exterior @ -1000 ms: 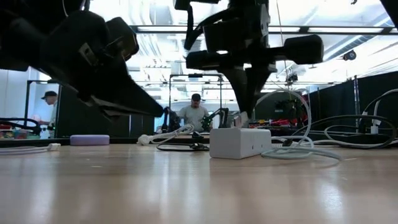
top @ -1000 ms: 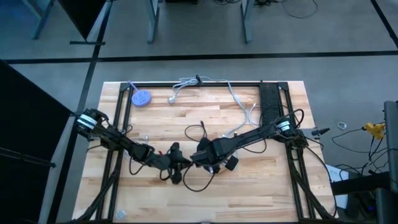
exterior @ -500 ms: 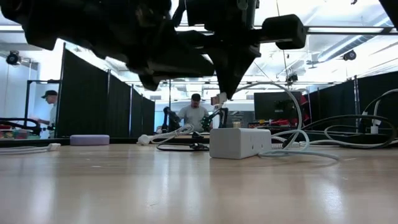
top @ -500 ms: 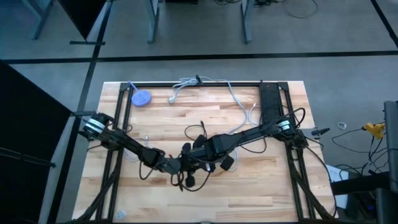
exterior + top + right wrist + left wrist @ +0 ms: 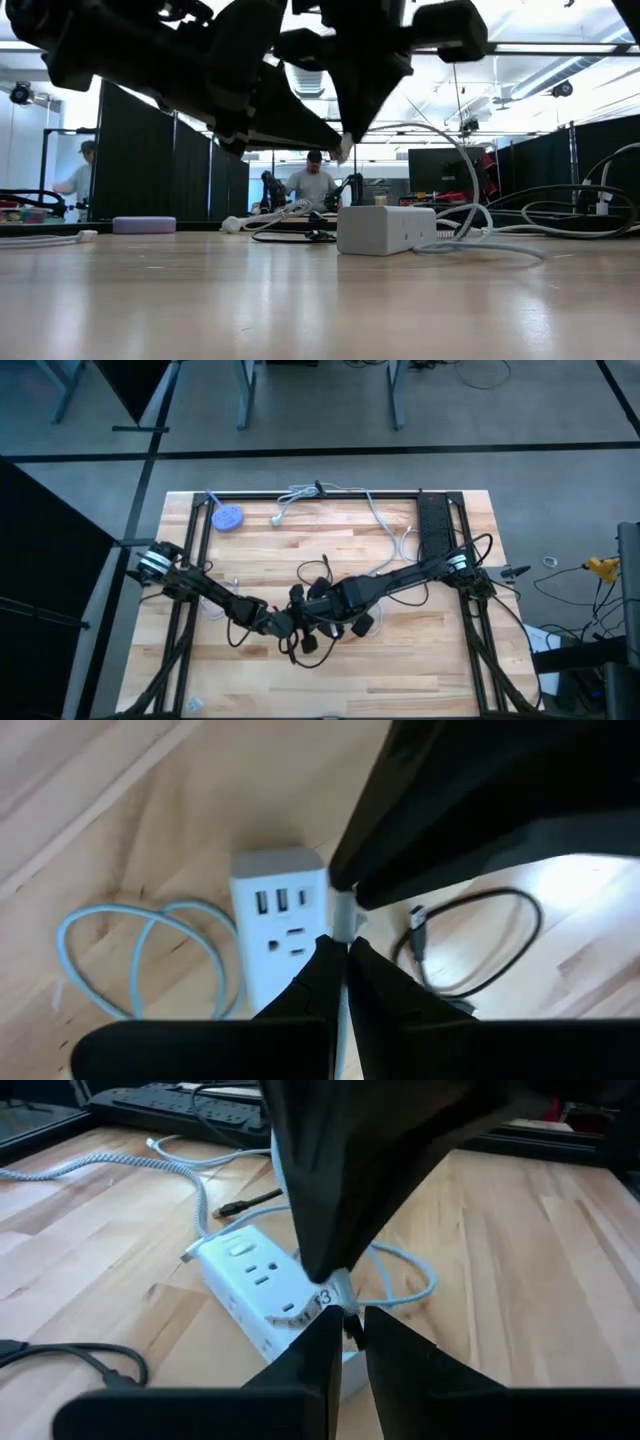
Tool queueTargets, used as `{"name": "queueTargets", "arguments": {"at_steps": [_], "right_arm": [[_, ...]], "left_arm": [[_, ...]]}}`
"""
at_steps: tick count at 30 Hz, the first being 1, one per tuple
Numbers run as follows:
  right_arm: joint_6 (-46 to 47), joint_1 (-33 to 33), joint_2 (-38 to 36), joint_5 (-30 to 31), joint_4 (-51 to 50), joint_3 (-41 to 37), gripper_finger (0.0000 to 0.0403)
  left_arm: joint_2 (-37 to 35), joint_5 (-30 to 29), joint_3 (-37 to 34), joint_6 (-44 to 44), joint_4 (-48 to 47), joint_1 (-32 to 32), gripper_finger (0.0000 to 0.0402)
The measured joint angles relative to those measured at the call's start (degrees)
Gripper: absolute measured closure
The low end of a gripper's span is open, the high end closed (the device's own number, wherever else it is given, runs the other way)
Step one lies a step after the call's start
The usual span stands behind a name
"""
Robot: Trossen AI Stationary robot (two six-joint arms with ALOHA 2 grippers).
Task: Insert USB
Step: Insert the blue charger cable into the white outlet extension
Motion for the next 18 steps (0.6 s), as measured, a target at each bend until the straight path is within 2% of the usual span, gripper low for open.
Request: {"name": "queueTargets", "arguments": {"at_steps": [6, 18], "right_arm": [[1.2, 0.0, -0.02, -2.24, 0.39, 2.74, 0.0403], [2.78, -0.2, -0.02, -3.08, -0.37, 2.78, 0.0403]], "left_arm": [[-0.02, 0.0, -0.27, -0.03, -1.14, 0.27, 0.0368], [-0.07, -0.46, -2.09, -1.63, -2.6, 0.44, 0.0368]]}}
